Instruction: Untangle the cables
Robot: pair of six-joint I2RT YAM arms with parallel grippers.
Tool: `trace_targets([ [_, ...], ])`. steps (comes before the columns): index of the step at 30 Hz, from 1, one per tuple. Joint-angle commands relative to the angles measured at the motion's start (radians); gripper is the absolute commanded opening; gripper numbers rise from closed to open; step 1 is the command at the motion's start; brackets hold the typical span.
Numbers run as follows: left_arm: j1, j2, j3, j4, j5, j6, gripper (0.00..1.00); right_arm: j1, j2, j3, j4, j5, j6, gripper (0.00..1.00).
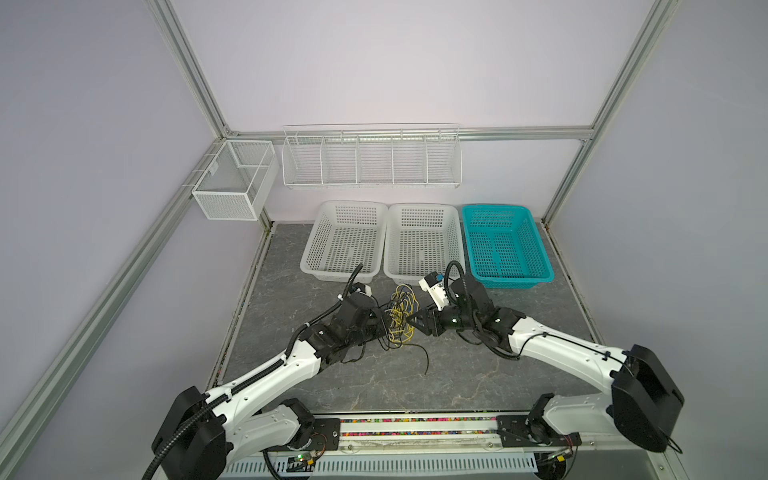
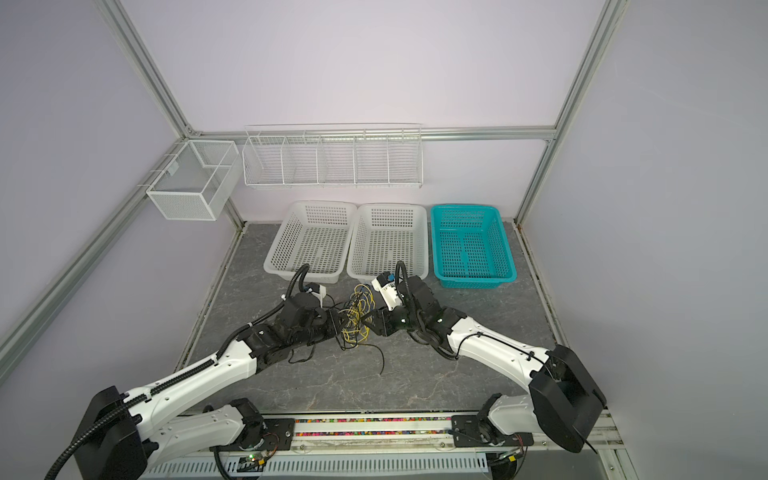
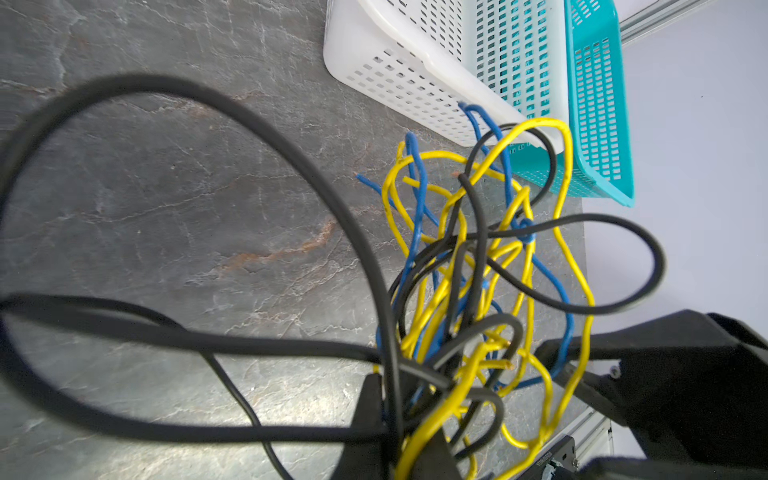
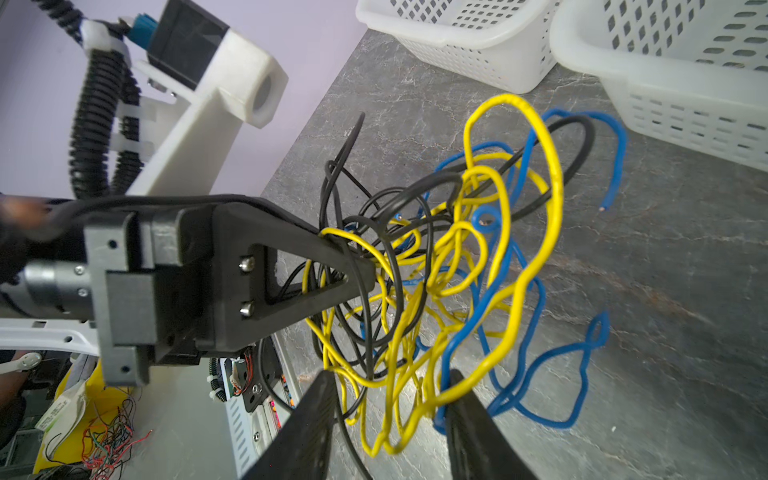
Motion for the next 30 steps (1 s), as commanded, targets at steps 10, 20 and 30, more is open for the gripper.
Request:
trace_targets([
  [10, -0.001, 0.011, 0.036, -0.064, -0.062, 0.028, 0.00, -0.080, -0.102, -0.059, 0.036, 0.043, 0.027, 0.45],
  [20, -0.001, 0.032, 0.017, 0.018, 0.011, 0.012, 0.01, 0.012, 0.028, -0.034, 0.157, -0.143, 0.037, 0.40],
  [30, -0.001, 0.048, 0.015, 0.054, 0.067, 0.010, 0.05, 0.045, 0.157, 0.021, 0.116, -0.086, 0.056, 0.30],
])
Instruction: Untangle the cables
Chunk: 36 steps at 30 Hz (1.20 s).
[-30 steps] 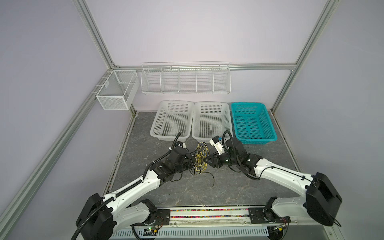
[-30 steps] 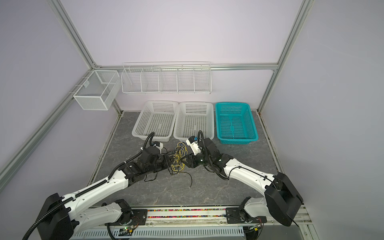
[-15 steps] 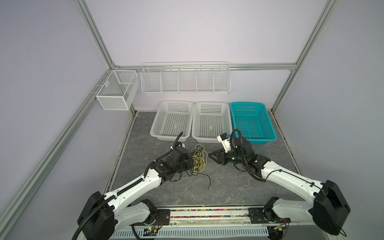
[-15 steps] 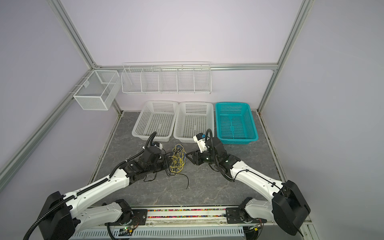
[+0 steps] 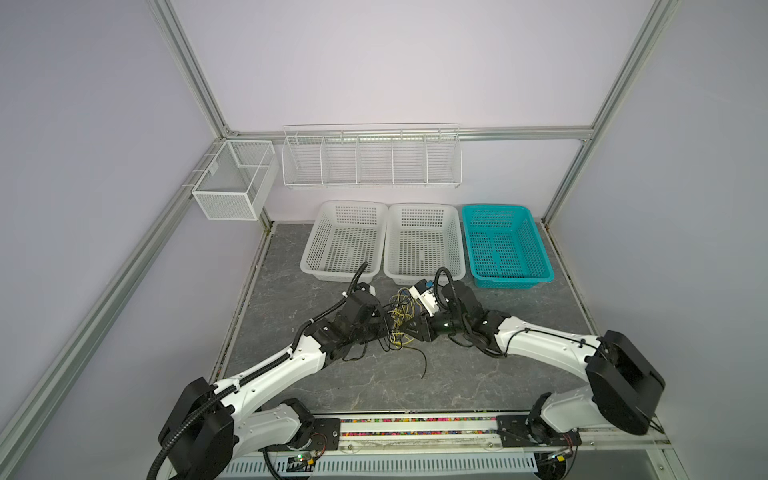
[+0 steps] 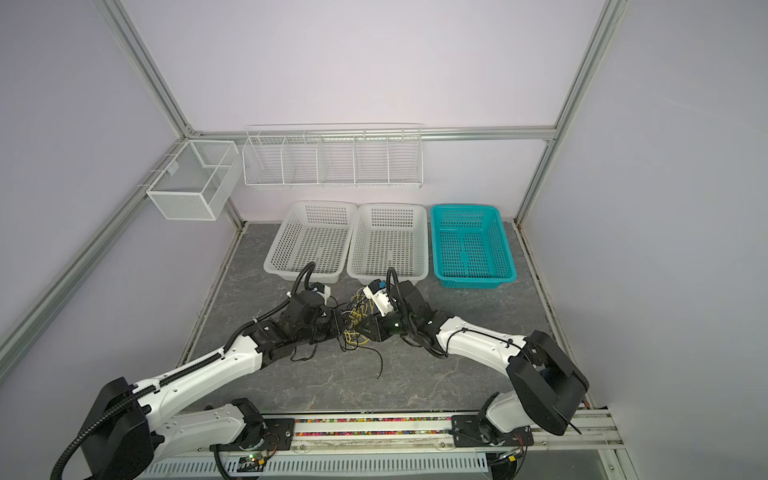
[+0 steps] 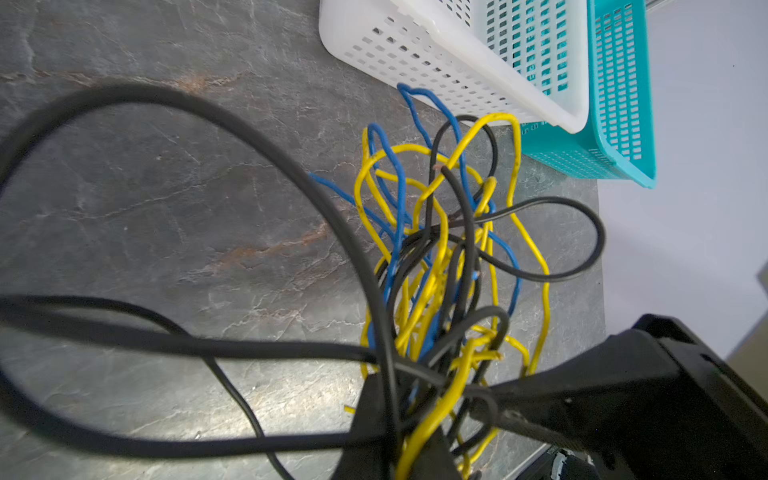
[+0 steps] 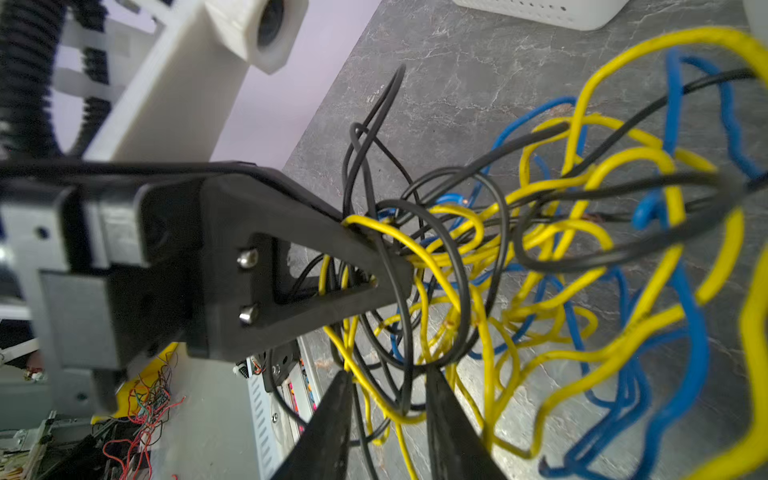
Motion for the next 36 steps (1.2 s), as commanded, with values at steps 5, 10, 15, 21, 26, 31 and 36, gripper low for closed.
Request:
trace_targets([
  [5, -0.001, -0.005, 0.004, 0.034, 0.019, -0.002, 0.08, 0.022, 0.022, 0.055, -0.093, 0.127, -0.016, 0.12],
  [10, -0.001, -0.010, -0.001, -0.021, -0.014, 0.020, 0.13, 0.014, -0.024, 0.041, -0.120, 0.197, -0.026, 0.06],
  [15, -0.001, -0.004, -0.024, -0.043, -0.022, 0.033, 0.20, -0.004, -0.058, 0.025, -0.117, 0.203, -0.024, 0.06],
  [21, -0.001, 0.011, -0.026, -0.071, -0.024, 0.056, 0.28, -0.037, -0.128, -0.010, -0.093, 0.187, -0.024, 0.06],
  [26, -0.001, 0.014, -0.026, -0.076, -0.023, 0.068, 0.41, -0.044, -0.162, 0.006, -0.113, 0.161, -0.043, 0.06],
  [31, -0.001, 0.029, -0.029, -0.077, -0.017, 0.080, 0.54, -0.045, -0.209, 0.056, -0.184, 0.188, -0.049, 0.06],
  [36, -0.001, 0.064, -0.039, -0.065, -0.007, 0.090, 0.56, -0.045, -0.255, 0.117, -0.269, 0.234, -0.058, 0.06],
])
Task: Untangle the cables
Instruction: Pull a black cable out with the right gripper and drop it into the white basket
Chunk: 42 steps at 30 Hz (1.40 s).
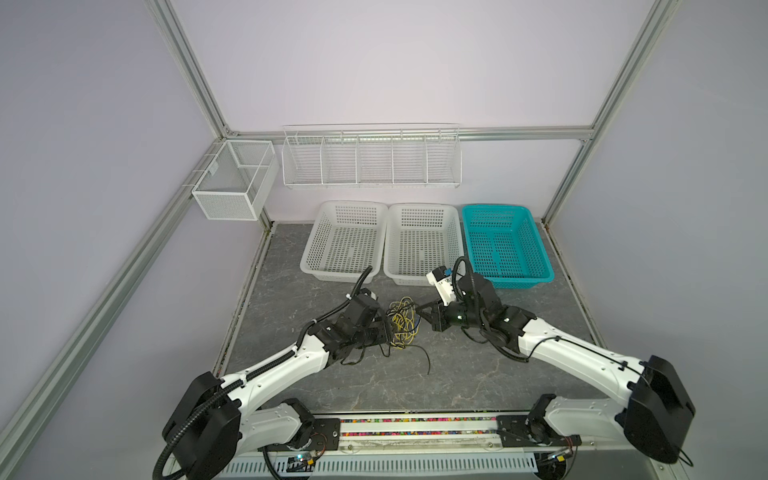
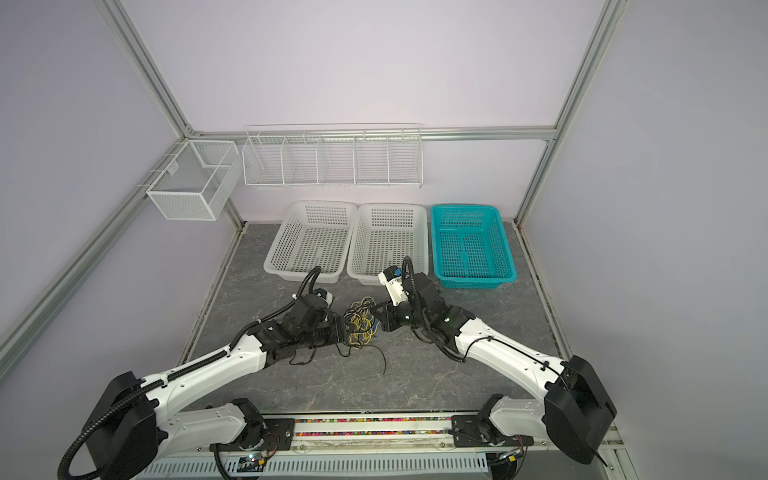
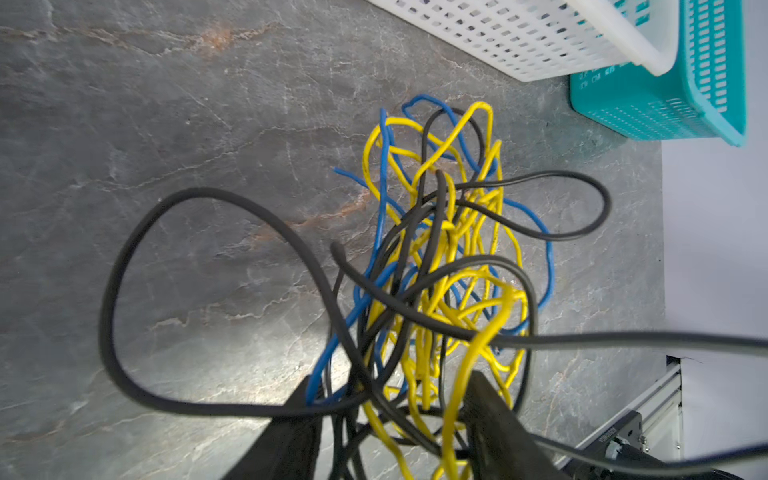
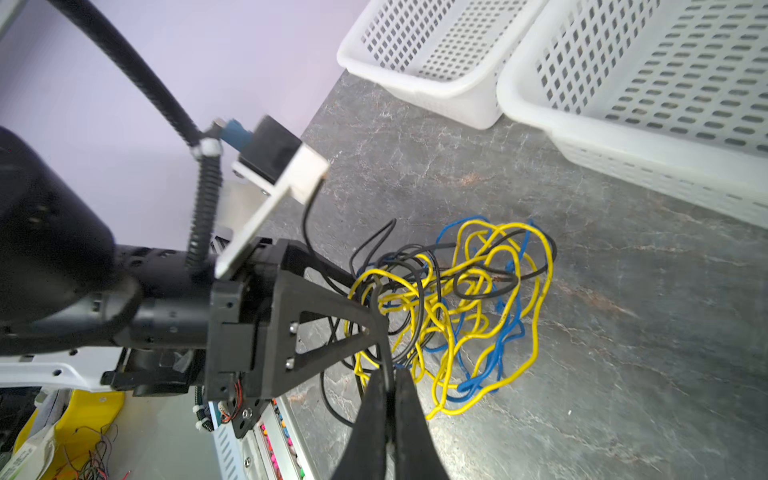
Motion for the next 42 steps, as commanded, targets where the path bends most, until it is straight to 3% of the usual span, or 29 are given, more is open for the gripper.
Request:
trace_targets([
  [1, -0.001, 0.030, -0.017, -0.005, -0.001, 0.025, 0.56, -0.005, -0.051, 0.073, -0.072, 0.046, -0.025, 0.06],
  [23, -0.001, 0.130, -0.009, 0.023, 0.004, 0.057, 0.60, -0.004, -0.247, 0.452, -0.426, 0.178, -0.119, 0.06],
  [34, -0.001, 0.151, 0.017, 0.006, -0.001, 0.067, 0.61, -0.006, -0.305, 0.638, -0.569, 0.420, -0.162, 0.06],
  [37, 0.001, 0.146, 0.040, -0.010, 0.000, 0.081, 0.62, -0.007, -0.303, 0.685, -0.609, 0.539, -0.158, 0.06],
  [42, 0.006, 0.137, 0.107, -0.074, -0.026, 0.100, 0.73, -0.023, -0.289, 0.746, -0.640, 0.650, -0.144, 0.06],
])
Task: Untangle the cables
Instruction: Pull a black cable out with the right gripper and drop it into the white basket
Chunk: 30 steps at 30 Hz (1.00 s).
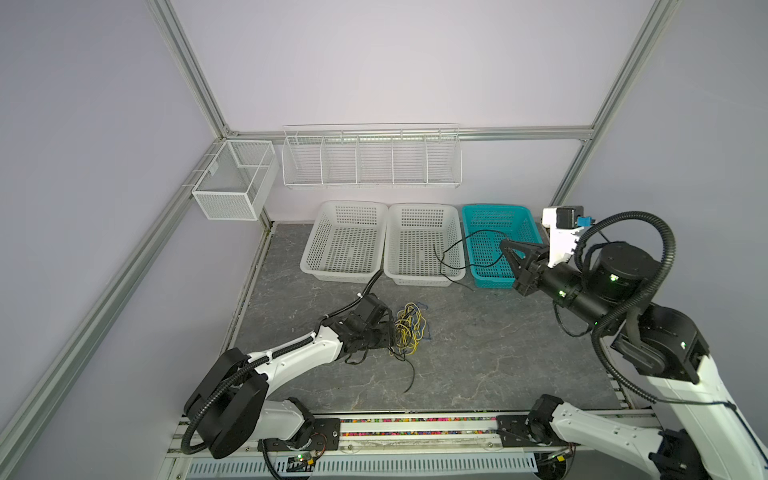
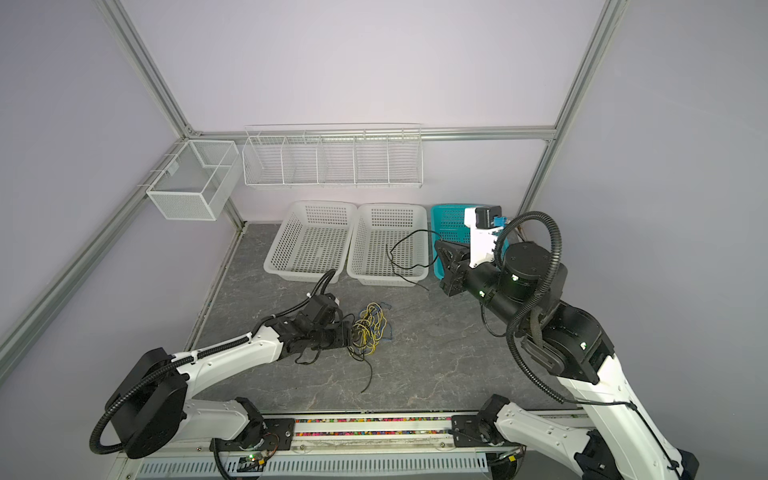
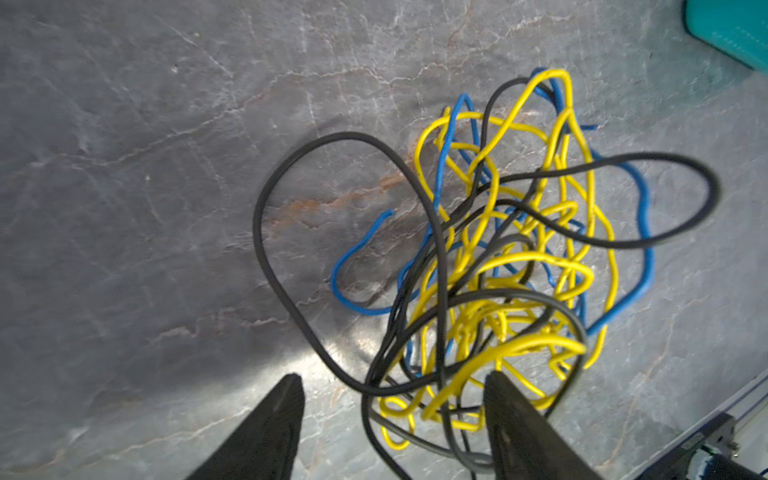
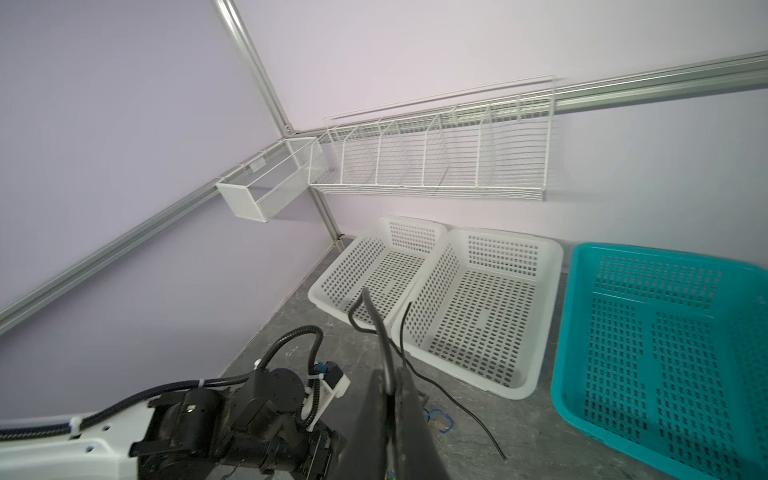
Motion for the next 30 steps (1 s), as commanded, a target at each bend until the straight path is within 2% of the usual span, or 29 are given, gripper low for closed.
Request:
trace_targets([
  [1, 0.007, -0.003, 0.080, -0.057, -0.024, 0.034, 0.74, -0.012, 0.012, 0.044, -0.036, 0.121, -0.006, 0.06],
  [4, 0.013, 0.011, 0.150, -0.104, -0.010, 0.069, 0.77, -0.026, 0.029, 0.062, -0.042, 0.161, -0.003, 0.06],
  [9, 0.018, 0.029, 0.313, -0.251, -0.021, 0.153, 0.83, -0.061, 0.062, 0.062, -0.007, 0.151, -0.016, 0.06],
  [18, 0.059, 0.018, 0.555, -0.488, -0.128, 0.279, 0.96, -0.100, 0.172, 0.055, 0.087, 0.091, -0.043, 0.06],
  [21, 0.080, -0.004, 0.616, -0.534, -0.202, 0.327, 0.99, -0.110, 0.225, 0.060, 0.132, 0.064, -0.051, 0.06],
  [25, 0.121, -0.066, 0.596, -0.502, -0.332, 0.335, 0.99, -0.133, 0.307, 0.091, 0.163, 0.034, -0.054, 0.06],
  [30, 0.134, -0.202, 0.428, -0.345, -0.446, 0.336, 0.99, -0.173, 0.424, 0.126, 0.191, -0.041, -0.046, 0.06],
])
